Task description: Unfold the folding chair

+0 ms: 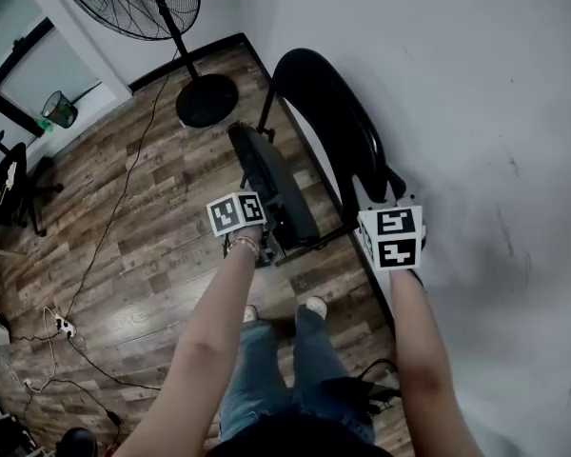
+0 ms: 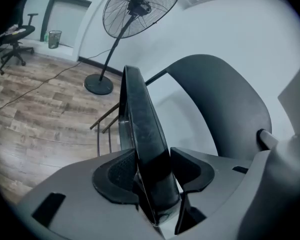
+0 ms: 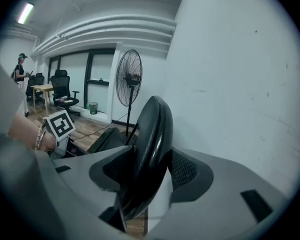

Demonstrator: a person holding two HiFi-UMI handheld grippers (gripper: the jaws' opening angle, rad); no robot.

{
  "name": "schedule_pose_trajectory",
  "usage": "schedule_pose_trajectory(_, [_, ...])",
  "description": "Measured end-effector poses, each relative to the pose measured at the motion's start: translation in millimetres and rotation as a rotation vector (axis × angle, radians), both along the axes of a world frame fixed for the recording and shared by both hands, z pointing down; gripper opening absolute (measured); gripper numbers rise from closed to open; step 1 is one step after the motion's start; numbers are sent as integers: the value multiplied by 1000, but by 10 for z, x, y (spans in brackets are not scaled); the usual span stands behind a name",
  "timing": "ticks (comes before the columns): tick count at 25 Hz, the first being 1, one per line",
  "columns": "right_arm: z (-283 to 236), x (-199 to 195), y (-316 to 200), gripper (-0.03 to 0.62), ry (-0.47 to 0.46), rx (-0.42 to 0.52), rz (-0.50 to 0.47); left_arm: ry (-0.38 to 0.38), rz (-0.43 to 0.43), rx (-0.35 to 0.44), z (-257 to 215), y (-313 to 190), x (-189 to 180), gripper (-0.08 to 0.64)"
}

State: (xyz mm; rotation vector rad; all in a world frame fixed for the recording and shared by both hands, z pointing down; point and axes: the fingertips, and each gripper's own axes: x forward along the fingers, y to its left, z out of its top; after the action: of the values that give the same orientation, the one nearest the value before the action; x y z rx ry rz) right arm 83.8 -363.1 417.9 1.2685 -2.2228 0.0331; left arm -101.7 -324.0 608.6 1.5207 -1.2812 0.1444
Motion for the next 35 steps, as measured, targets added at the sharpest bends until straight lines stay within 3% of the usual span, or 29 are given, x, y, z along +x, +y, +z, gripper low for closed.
schedule_pose_trajectory(7, [91,-50,11,220,57,-7,87,38,8,-30,144,229,-318,206])
schedule_pose_trajectory(13, [183,-66,-2,257,91,18,145,85,32,-11,244,362,-510,210])
schedule_pose_trajectory(25, [374,-192,36,284,109,57,210,174,17,-26,603,759,-1056,210])
schedule_pose_trajectory(35, [600,-140,-2,295,115,38,271,250,24,-27,946,1005,-1395,210])
